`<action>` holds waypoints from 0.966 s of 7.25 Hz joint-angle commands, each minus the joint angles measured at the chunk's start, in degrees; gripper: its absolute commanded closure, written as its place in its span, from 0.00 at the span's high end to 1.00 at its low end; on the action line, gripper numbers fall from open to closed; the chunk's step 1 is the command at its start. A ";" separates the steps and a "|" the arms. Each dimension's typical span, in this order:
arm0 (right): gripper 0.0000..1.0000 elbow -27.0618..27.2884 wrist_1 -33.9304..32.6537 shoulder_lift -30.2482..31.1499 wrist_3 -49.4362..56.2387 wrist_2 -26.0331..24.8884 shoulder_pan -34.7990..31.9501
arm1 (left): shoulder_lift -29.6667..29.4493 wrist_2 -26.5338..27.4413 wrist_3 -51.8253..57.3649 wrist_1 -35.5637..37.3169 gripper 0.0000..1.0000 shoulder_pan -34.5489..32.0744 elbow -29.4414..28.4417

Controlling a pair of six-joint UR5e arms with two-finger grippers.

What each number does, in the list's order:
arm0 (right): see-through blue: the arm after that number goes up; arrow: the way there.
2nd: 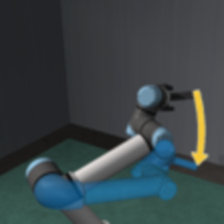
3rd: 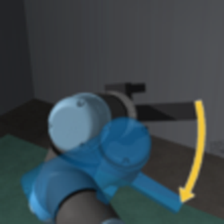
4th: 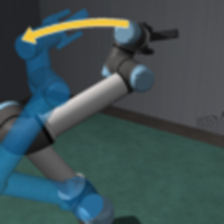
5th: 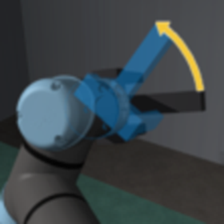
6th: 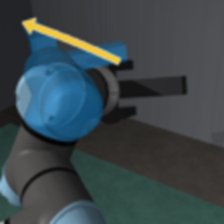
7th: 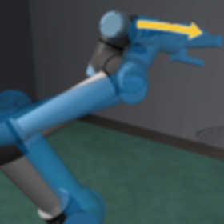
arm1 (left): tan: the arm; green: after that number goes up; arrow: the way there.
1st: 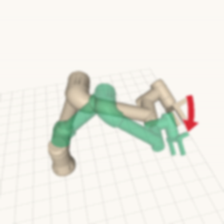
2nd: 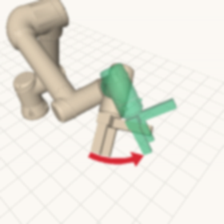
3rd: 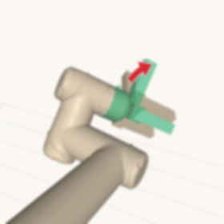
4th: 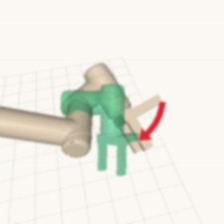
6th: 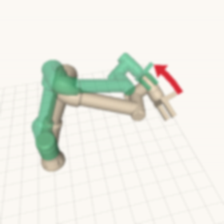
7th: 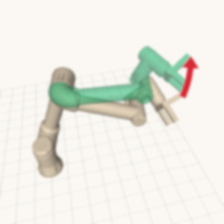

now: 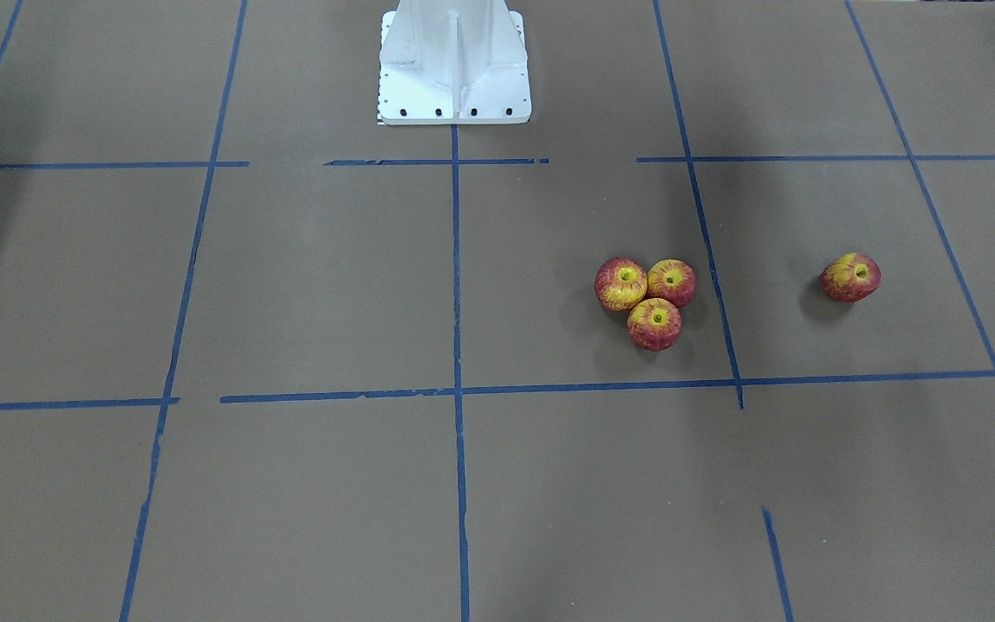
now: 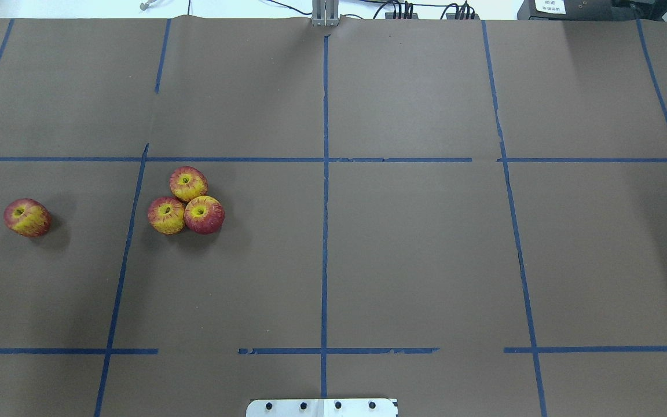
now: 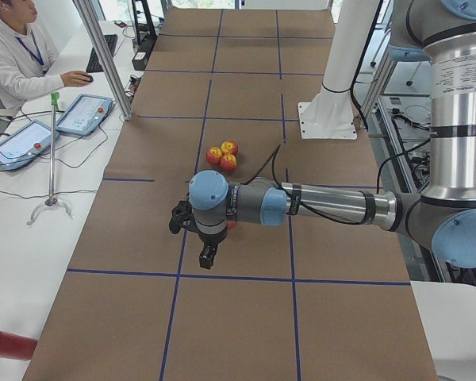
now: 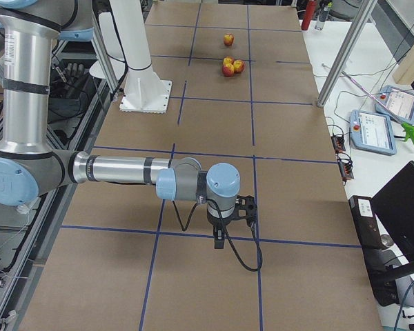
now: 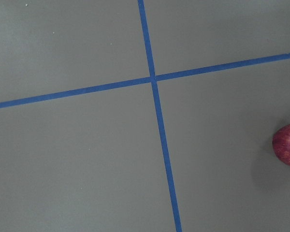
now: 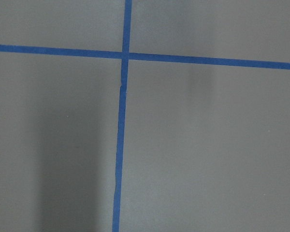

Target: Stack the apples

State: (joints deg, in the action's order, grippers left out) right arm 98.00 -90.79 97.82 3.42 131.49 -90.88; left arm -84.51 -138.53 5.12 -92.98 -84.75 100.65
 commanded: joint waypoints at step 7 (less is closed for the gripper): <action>1.00 0.00 0.00 0.00 0.00 0.00 0.00 | -5.13 6.85 -39.04 -18.65 1.00 25.77 -5.10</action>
State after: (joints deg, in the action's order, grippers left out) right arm 98.00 -90.79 97.82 3.39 131.49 -90.88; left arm -88.59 -133.57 -32.65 -111.54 -60.64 96.68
